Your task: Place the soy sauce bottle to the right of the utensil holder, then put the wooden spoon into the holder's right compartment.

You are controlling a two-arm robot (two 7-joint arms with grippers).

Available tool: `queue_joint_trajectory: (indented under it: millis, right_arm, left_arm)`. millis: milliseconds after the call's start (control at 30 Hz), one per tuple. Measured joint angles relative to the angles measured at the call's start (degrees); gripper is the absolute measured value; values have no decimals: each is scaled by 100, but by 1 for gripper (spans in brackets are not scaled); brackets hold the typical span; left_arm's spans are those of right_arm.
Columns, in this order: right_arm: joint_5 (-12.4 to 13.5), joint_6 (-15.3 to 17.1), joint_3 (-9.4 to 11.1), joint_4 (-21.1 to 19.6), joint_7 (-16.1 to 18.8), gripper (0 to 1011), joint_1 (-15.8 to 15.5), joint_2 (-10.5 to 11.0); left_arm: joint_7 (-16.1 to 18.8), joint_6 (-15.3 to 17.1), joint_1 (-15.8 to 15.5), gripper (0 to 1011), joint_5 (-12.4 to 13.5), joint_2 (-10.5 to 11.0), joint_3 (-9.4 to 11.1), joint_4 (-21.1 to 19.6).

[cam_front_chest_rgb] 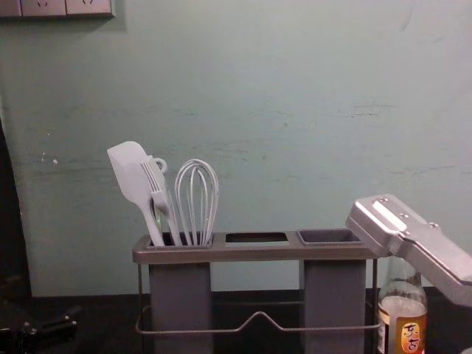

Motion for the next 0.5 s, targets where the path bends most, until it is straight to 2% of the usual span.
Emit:
queue_joint_trajectory:
  millis: [300, 500]
  right_arm:
    - [-37, -153, 160, -470, 81, 838, -393, 119]
    - [-107, -583, 319, -1007, 161, 838, -868, 352]
  left_arm:
    - [0, 0, 0, 1000, 0, 0, 0, 0]
    - [0, 0, 0, 1000, 0, 0, 0, 0]
